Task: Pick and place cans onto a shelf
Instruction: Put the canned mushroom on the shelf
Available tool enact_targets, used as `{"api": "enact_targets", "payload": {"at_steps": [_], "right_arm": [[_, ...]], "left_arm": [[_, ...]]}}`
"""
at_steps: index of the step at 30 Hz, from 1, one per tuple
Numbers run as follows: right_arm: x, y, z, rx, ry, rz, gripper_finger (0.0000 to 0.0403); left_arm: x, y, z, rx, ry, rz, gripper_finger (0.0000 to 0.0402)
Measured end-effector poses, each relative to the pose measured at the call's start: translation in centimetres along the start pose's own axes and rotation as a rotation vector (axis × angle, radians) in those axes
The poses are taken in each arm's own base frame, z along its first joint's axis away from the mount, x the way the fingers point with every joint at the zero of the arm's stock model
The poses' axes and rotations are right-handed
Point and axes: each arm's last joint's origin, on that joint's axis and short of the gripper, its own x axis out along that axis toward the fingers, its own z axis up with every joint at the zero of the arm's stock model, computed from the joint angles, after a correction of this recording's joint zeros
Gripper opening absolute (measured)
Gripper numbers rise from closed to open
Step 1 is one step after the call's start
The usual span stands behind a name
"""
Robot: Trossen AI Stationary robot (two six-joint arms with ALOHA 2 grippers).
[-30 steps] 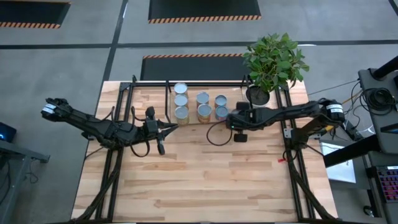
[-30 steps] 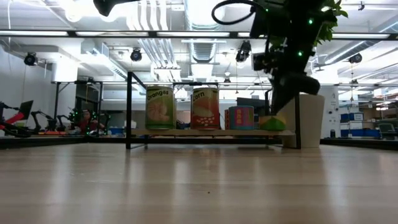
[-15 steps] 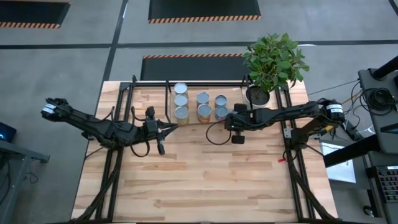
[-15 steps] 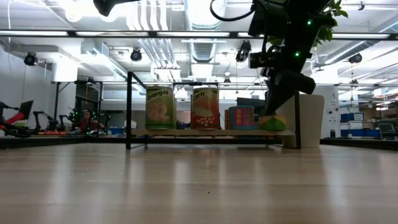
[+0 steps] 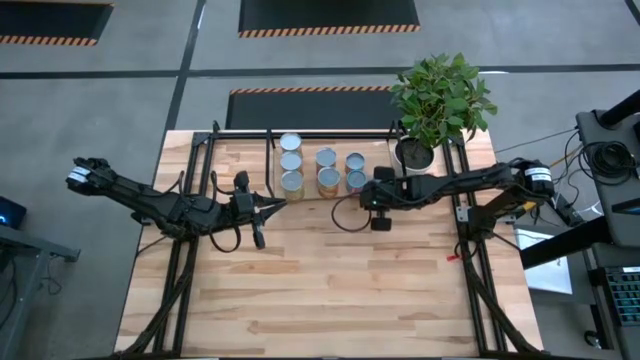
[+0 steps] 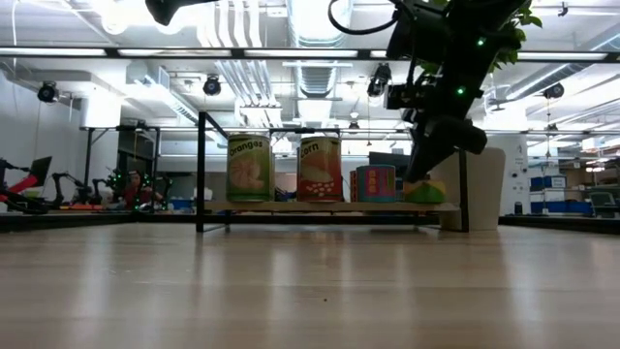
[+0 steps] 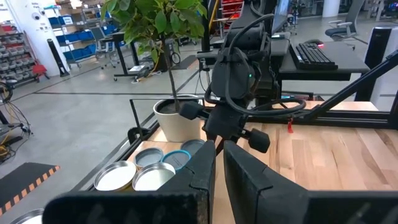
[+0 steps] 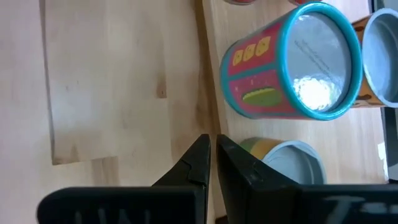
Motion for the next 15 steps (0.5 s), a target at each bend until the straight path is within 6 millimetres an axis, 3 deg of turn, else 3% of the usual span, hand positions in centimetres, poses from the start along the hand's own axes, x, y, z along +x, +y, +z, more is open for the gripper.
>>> {"api": "enact_targets", "payload": {"at_steps": [15], "right_arm": [[0.24,-0.50,-0.80,-0.046,0.070,0.059,0.0018]], "left_arm": [[-0.01,0.01,0.01,0.000,0.000,0.000,0.0015]]}}
